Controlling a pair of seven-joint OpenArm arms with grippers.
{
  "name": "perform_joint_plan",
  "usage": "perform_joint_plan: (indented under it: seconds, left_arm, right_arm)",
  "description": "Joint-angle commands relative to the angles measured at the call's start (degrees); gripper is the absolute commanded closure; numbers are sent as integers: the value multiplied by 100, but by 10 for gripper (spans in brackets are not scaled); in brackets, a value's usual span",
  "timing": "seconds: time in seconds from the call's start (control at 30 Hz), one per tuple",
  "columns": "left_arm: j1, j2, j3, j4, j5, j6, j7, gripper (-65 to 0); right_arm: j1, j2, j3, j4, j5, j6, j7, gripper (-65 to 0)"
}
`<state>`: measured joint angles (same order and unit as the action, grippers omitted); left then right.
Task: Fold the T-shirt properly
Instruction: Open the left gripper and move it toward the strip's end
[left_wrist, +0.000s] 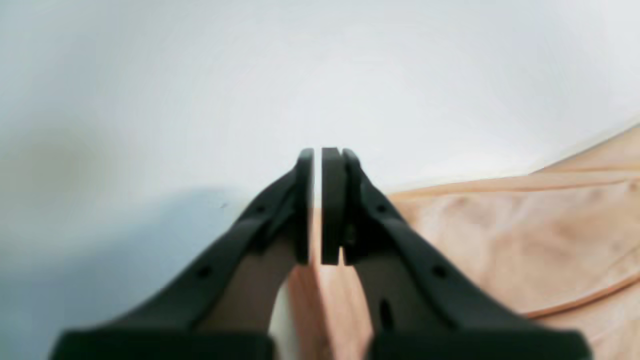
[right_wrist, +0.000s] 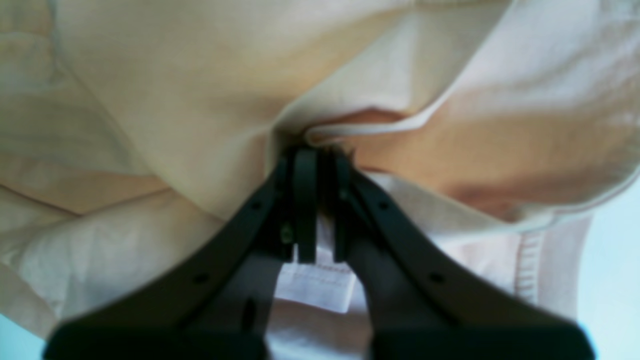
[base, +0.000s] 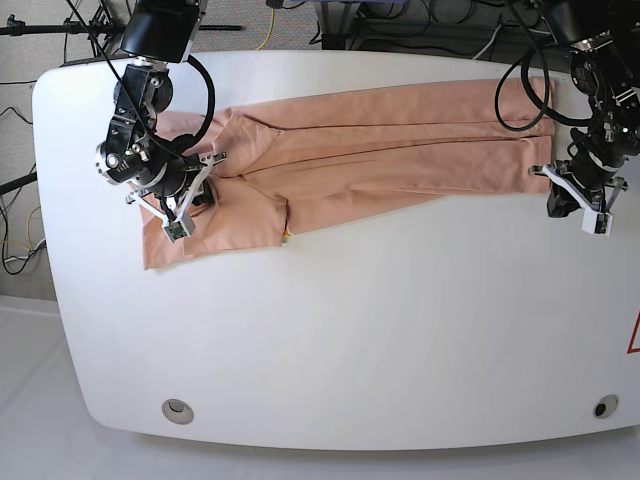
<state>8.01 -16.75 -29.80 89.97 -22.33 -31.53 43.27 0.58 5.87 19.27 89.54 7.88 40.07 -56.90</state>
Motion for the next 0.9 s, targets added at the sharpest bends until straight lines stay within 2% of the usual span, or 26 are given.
perform_joint_plan:
  seconds: [0.0, 0.23, 0.5, 0.57, 0.83, 0.87]
  left_arm:
    - [-30, -143, -81, 52, -30, 14, -141, -27]
    - [76, -118, -184, 245, -115, -3, -67, 0]
    - [357, -31, -486, 636, -79, -10, 18, -4]
    - [434, 2, -550, 677, -78, -6, 50, -37]
    - [609, 37, -642, 741, -138, 24, 201, -237]
    - [610, 17, -599, 826, -145, 25, 255, -288]
  right_arm:
    - [34, 34, 5, 48, -54, -7, -61, -34]
    - [52, 43, -11, 64, -52, -7, -22, -31]
    - [56, 33, -33, 56, -73, -7, -43, -34]
    - [55, 36, -36, 62, -73, -7, -35, -34]
    - [59, 37, -41, 58, -101, -7, -39, -39]
    - [65, 50, -39, 46, -110, -7, -57, -46]
